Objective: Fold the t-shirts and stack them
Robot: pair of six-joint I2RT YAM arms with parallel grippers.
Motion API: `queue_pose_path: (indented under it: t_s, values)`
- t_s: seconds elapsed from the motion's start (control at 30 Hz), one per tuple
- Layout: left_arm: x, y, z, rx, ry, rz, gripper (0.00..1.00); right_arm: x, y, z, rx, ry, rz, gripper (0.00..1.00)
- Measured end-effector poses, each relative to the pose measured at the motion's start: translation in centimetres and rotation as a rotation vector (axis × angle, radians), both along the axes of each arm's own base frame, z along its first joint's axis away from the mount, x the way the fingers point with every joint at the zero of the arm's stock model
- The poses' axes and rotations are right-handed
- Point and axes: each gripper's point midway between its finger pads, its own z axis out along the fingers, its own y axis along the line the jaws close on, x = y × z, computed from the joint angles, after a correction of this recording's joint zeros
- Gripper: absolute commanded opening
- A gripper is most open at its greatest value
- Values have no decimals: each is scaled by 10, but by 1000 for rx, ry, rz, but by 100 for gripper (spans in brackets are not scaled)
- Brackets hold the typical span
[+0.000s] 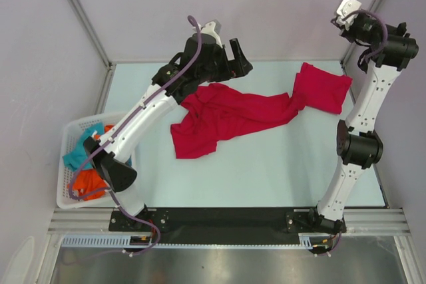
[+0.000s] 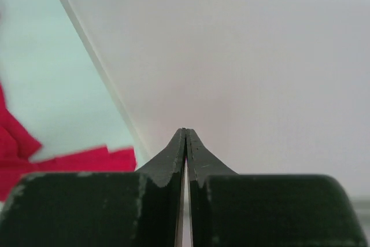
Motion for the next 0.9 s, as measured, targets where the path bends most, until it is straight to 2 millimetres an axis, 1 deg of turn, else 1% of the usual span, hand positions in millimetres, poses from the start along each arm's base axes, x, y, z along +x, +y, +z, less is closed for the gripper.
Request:
queue_pose_path:
  t_s: [0.07,0.1,0.13,0.17,0.23,0.27,0.33,0.37,0.4,0.57,0.7,0.8,0.83,0.9]
  values:
    - [0,0,0,2,1,2,99,-23,32,30,19,-56,121,14]
    - [0,1,-1,4,0,5,99,-33,46,41,28,-78,174,17]
    - [1,1,-1,4,0,7,99,-50,64,57,37,-111,251,18]
    - [1,1,-1,5,-1,9,99,-68,83,71,45,-141,330,26]
    - [2,3,-1,8,-2,16,99,-97,110,91,59,-182,456,31]
    - [2,3,-1,10,-3,19,99,-106,119,97,62,-196,498,40]
    - [2,4,-2,16,-1,23,99,-124,141,106,72,-217,595,46]
    - [2,5,-3,19,1,25,99,-128,147,106,77,-216,620,54]
    - [1,6,-3,23,4,25,99,-131,153,106,82,-215,648,56]
    - [-1,12,-1,37,-3,37,99,-128,183,90,116,-172,748,57]
    - [-5,18,8,35,-19,42,99,-117,199,69,143,-122,793,52]
    - [-7,21,14,32,-32,47,99,-99,198,51,155,-83,777,45]
    - [-7,22,15,32,-36,49,99,-91,196,45,149,-73,747,39]
    - [-7,23,17,31,-39,52,99,-65,186,31,116,-51,626,37]
